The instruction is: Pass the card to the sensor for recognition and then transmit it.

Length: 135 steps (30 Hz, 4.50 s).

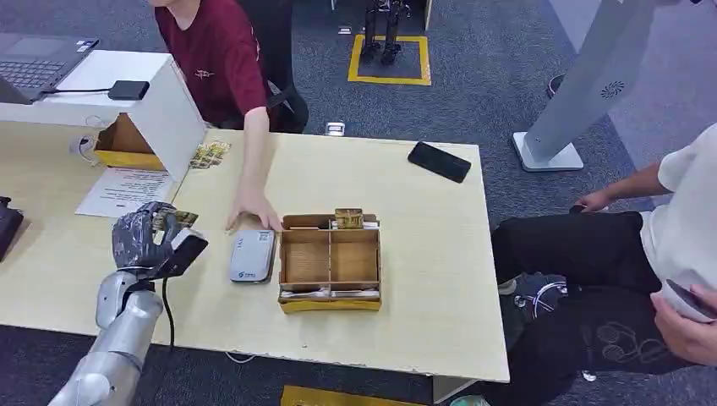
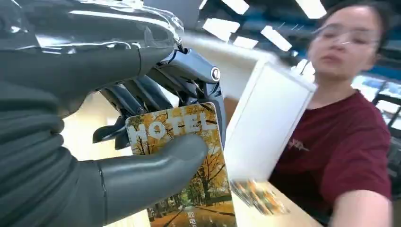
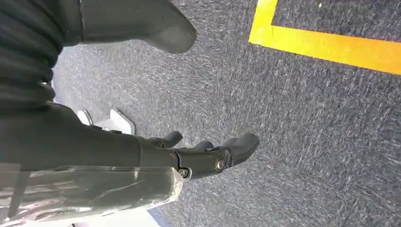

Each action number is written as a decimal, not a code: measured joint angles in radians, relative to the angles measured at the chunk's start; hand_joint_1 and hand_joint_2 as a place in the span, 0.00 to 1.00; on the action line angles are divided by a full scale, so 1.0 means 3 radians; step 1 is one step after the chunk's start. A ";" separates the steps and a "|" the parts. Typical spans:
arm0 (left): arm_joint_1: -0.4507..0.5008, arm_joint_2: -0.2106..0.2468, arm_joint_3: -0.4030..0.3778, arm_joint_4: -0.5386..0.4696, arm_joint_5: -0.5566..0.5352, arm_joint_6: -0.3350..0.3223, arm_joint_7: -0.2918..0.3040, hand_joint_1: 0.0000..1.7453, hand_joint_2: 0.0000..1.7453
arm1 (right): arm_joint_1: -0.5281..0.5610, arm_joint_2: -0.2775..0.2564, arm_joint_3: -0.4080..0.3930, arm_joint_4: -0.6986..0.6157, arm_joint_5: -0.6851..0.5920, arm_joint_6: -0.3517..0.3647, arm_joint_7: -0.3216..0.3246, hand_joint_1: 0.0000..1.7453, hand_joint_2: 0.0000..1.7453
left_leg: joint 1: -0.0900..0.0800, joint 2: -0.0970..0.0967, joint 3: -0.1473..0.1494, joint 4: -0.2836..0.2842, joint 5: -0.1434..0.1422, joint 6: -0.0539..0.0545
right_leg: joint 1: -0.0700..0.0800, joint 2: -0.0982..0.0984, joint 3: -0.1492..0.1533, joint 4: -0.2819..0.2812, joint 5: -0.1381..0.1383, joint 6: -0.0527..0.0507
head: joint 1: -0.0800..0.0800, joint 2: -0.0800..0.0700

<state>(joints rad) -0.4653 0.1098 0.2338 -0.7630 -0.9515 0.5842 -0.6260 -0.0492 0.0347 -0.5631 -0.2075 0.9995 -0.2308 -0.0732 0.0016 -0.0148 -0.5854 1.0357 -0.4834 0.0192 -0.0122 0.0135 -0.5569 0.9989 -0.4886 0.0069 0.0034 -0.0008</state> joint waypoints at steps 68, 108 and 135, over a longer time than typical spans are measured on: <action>0.0178 -0.0089 -0.0877 -0.0388 0.1334 -0.1348 0.0782 1.00 1.00 | 0.0010 0.0127 -0.0620 0.0000 0.0336 -0.0029 -0.0074 0.00 1.00 | 0.0000 0.0001 -0.0001 0.0002 0.0000 0.0000 | 0.0000 0.0002 0.0000 0.0001 0.0001 0.0001 | -0.0001 0.0000; 0.0151 -0.0084 -0.0781 -0.0052 0.1056 -0.1252 0.0735 1.00 1.00 | 0.0005 0.0127 -0.0708 0.0000 0.0463 -0.0037 -0.0061 0.00 1.00 | 0.0000 0.0000 -0.0001 0.0002 0.0000 0.0000 | 0.0000 0.0001 0.0001 0.0001 0.0001 0.0001 | -0.0001 0.0000; 0.0209 -0.0100 -0.0814 0.0021 0.0184 -0.0591 0.1075 1.00 1.00 | -0.0002 0.0131 -0.0716 0.0000 0.0499 -0.0059 -0.0136 0.00 1.00 | -0.0001 0.0001 0.0000 0.0002 0.0000 0.0000 | 0.0000 0.0003 0.0001 0.0001 0.0001 0.0001 | -0.0003 0.0000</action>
<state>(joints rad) -0.4025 0.0797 -0.0103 -0.7565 -0.8964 0.4069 -0.3036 -0.0499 0.0740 -0.7778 -0.2075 1.1490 -0.2483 -0.1141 0.0014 -0.0144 -0.5854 1.0362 -0.4835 0.0193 -0.0123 0.0143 -0.5567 0.9991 -0.4884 0.0073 0.0027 -0.0008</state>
